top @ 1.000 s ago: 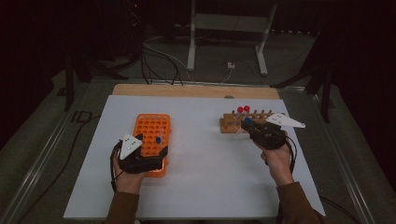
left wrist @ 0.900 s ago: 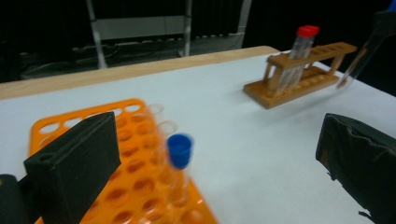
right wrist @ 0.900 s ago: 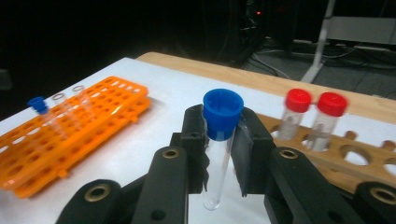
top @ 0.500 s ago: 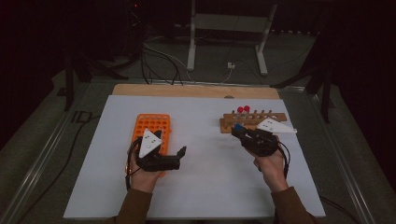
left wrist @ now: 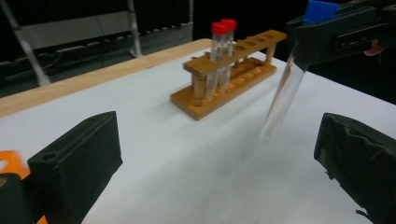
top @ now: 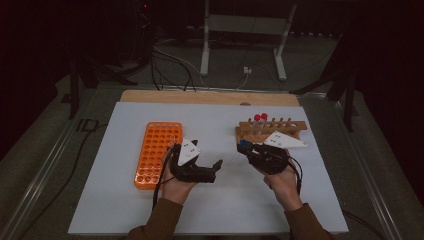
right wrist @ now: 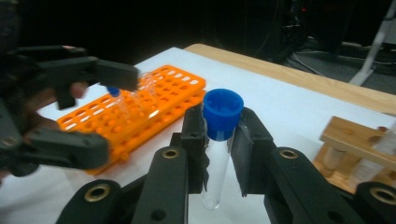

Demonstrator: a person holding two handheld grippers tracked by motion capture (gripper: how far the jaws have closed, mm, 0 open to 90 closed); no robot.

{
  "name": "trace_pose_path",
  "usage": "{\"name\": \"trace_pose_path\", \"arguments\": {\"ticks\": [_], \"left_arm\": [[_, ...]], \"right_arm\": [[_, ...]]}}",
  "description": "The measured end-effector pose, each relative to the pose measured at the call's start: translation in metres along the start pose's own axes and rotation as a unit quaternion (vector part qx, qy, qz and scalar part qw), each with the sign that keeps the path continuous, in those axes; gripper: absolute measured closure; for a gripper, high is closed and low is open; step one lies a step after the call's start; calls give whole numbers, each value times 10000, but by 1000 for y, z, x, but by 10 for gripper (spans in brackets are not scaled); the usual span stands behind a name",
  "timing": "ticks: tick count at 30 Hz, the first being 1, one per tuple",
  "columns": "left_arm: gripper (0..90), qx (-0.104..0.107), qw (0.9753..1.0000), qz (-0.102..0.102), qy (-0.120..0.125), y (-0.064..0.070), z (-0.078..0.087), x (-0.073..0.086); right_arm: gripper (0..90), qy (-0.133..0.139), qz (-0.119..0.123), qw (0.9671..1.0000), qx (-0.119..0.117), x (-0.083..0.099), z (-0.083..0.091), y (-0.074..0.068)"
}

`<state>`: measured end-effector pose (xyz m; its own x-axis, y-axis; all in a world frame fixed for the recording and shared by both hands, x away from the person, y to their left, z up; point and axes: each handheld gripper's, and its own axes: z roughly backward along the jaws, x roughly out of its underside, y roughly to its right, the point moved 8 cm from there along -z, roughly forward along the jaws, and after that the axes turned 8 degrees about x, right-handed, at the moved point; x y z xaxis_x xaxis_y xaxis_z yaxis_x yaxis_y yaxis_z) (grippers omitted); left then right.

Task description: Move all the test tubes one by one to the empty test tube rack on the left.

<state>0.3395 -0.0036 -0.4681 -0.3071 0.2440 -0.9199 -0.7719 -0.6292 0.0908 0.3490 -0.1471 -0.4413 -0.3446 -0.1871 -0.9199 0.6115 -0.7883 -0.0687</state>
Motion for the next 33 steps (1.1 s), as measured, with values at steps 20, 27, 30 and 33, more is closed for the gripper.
{"name": "trace_pose_path", "arguments": {"ticks": [20, 27, 30, 33], "left_arm": [[651, 494, 9985, -170, -140, 28, -27, 1], [749, 613, 9979, -173, -146, 31, -28, 2], [771, 635, 9976, -205, -168, 32, -29, 3], [774, 622, 9977, -203, -159, 32, -28, 3]], "right_arm": [[762, -142, 128, 9993, -316, 5, -8, -24], [763, -157, 126, 9993, -330, 6, -8, -25], [762, -170, 126, 9992, -337, 6, -8, -25], [747, -167, 133, 9991, -363, 6, -8, -25]]}}
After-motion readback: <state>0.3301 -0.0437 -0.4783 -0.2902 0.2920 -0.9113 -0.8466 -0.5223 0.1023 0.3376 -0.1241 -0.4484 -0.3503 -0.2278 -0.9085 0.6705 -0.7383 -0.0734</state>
